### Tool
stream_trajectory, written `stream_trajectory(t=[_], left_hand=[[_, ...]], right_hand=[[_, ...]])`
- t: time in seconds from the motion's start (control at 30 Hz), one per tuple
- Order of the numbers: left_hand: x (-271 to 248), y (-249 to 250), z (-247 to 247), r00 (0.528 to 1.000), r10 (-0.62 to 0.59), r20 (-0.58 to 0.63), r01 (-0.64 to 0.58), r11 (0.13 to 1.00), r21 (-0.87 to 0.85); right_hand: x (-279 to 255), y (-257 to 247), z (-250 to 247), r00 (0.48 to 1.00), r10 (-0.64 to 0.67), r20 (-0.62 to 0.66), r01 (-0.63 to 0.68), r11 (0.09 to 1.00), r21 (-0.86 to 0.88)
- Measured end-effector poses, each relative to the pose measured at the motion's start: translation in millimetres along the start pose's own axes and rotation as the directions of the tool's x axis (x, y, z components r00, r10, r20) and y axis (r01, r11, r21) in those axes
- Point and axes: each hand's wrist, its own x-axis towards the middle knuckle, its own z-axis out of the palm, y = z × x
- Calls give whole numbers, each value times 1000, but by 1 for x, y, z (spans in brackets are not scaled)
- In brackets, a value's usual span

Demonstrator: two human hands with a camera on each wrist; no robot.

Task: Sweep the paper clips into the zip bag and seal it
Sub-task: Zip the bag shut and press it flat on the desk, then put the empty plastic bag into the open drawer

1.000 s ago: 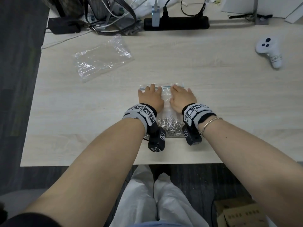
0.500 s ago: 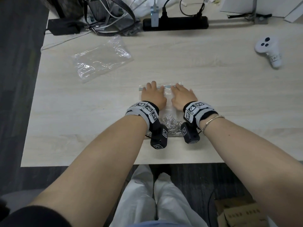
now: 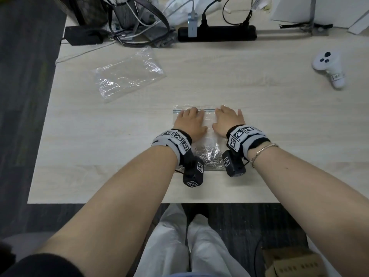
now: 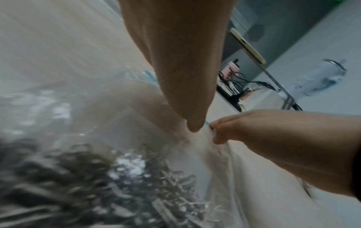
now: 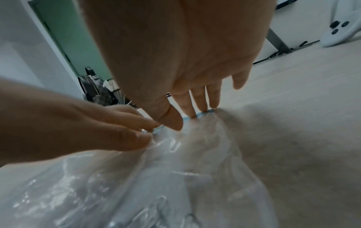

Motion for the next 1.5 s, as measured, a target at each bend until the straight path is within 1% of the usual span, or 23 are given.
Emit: stream_trajectory(t=[0.03,0.1,0.17,0.27,0.37,0.43,0.53,0.6,0.67,0.7,0.77,0.83,0.9,1.0,1.1,1.17,1.23,1.3,1.37,1.43,1.5], left_hand=[[-6,-6,2,999,-39,-27,39,999,-14],[-18,-21,9,985,-157,-68,155,987,-36],[-26,-33,13,974,-224,-46,221,974,-56],[-29,-42,12,975,-221,-5,220,972,-77],[-27,-50,10,980,-196,34,198,978,-70],[-25,-56,6,980,-181,78,186,981,-50],[-22,-66,-4,980,-142,139,150,987,-53],[-21,-73,-11,990,-85,112,97,990,-101],[-23,-82,-16,996,-79,45,85,987,-136],[-23,-89,-20,994,-105,7,105,984,-141],[-22,-106,-28,981,-191,-43,185,975,-120],[-19,-127,-36,955,-290,-59,284,954,-94],[-15,-148,-41,929,-367,-51,364,930,-58],[-10,-175,-44,906,-424,-7,423,906,-23],[-6,-190,-45,909,-411,64,412,911,6],[-4,-194,-46,917,-395,51,396,918,-6],[-3,-195,-48,926,-375,-33,372,925,-69],[-5,-191,-56,921,-367,-132,334,917,-218],[-9,-182,-70,894,-395,-210,292,871,-395],[-13,-171,-86,864,-423,-273,253,834,-490],[-16,-161,-98,844,-433,-316,181,786,-592]], right_hand=[[-1,-4,-1,1000,-5,-17,5,1000,-12],[-4,-12,2,997,-47,-63,45,999,-31],[-6,-22,6,992,-79,-95,76,997,-32],[-3,-41,8,983,-138,-124,136,990,-21],[3,-56,12,979,-194,-61,193,981,-14],[6,-60,15,984,-175,-35,173,984,-40],[8,-62,15,993,-114,-37,113,993,-33],[12,-64,13,996,-81,-37,81,997,-9],[13,-66,10,997,-59,-54,59,998,-4],[13,-68,8,996,-48,-78,48,999,-5],[12,-74,1,986,-32,-167,34,999,12],[13,-81,-8,969,-27,-246,44,997,62],[17,-89,-15,959,-39,-281,74,991,112],[24,-100,-22,958,-54,-282,108,978,180],[27,-106,-22,972,-38,-232,88,974,211],[26,-107,-21,979,-19,-202,65,973,221],[25,-107,-20,982,-13,-189,57,972,229],[22,-107,-21,983,-9,-183,56,966,252],[19,-106,-26,983,2,-181,50,957,285],[15,-106,-32,982,19,-189,45,944,328],[9,-103,-39,976,37,-212,46,927,373]])
